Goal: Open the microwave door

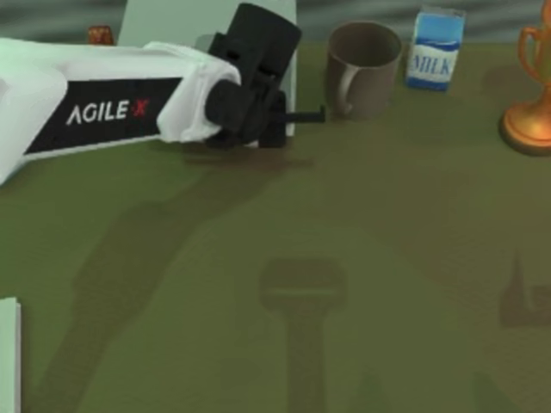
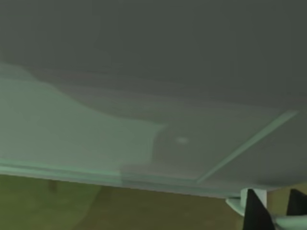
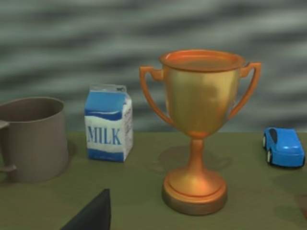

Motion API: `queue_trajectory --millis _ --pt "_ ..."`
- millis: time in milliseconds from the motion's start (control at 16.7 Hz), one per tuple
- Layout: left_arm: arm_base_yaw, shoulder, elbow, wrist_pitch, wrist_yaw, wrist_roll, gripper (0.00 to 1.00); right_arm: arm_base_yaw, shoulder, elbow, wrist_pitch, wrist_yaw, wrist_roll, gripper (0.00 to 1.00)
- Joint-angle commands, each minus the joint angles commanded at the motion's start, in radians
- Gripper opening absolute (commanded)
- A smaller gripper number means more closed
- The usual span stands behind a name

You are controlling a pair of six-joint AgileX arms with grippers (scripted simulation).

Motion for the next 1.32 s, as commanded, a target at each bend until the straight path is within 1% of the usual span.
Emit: queue_trajectory --millis 240,660,1320 --pt "-0.008 0.004 -0.003 0.001 0.008 -0.002 0.00 0.000 0.000 0.000 0.000 0.000 0.000 1.00" --pt "0.010 -0.047 -0.074 0.045 0.046 0.062 0.00 0.000 0.000 0.000 0.000 0.000 0.000 1.00" --pt "0.010 -0.047 -0.074 0.045 0.046 0.062 0.00 0.000 0.000 0.000 0.000 0.000 0.000 1.00"
